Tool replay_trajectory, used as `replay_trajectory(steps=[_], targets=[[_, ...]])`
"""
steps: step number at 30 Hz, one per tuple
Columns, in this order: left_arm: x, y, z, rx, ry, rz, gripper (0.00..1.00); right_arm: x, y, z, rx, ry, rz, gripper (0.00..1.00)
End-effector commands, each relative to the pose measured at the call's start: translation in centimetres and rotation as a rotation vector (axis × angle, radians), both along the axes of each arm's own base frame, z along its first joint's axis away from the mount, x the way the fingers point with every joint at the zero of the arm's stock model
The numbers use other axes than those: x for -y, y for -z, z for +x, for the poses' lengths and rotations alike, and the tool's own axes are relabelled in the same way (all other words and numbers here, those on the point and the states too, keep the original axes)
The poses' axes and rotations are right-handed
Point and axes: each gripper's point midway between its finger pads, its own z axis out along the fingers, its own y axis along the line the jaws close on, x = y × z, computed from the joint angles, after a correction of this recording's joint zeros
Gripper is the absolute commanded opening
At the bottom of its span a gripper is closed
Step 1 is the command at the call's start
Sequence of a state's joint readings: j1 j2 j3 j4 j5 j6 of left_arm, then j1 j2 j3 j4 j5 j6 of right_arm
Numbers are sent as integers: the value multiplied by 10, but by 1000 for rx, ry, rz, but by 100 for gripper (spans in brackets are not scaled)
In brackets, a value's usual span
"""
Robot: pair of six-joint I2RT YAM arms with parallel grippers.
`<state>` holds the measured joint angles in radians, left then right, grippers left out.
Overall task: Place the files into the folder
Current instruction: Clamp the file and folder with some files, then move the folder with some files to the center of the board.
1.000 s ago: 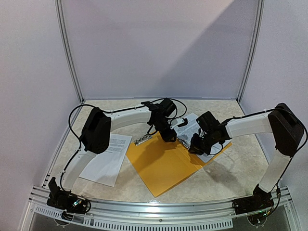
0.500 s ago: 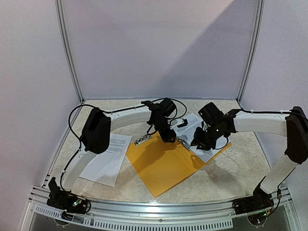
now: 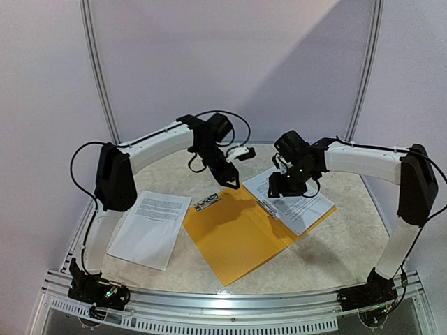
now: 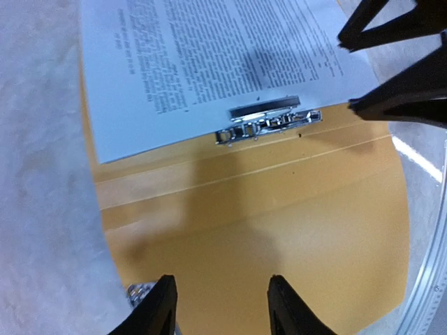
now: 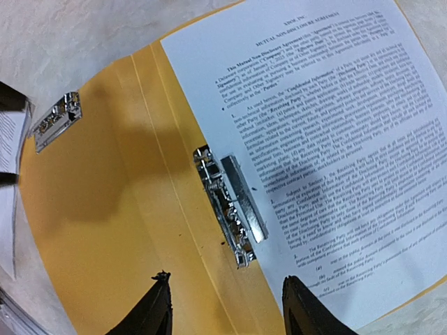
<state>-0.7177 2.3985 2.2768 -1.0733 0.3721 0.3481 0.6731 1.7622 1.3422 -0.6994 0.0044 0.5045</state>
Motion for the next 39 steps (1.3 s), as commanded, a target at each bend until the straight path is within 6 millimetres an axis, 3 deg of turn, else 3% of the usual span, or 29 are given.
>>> replay_trajectory(steps=[1, 2, 3, 8, 16, 21, 29, 34, 39], targets=[[-59, -32, 17, -46, -91, -3, 49, -3, 7, 22, 58, -172, -159, 54], [-71, -29, 21, -53, -116, 9, 50, -3, 17, 26, 37, -182, -202, 54], [-83, -27, 25, -62, -139, 18, 51, -7, 14, 34, 43, -194, -217, 55], [-123, -20, 31, -120, -210, 33, 58, -23, 49, 35, -16, -276, -280, 54], [-142, -23, 30, -139, -240, 27, 65, -32, 93, 35, -96, -333, -327, 53], [-146, -17, 25, -159, -244, 40, 64, -32, 110, 32, -134, -368, -344, 44], [-158, -17, 27, -143, -262, 65, 65, -39, 114, 16, -151, -520, -358, 31], [-162, -16, 25, -144, -267, 76, 65, -37, 112, 6, -138, -644, -410, 30], [-164, -6, 23, -166, -278, 101, 64, -22, 109, 7, -107, -704, -506, 30]])
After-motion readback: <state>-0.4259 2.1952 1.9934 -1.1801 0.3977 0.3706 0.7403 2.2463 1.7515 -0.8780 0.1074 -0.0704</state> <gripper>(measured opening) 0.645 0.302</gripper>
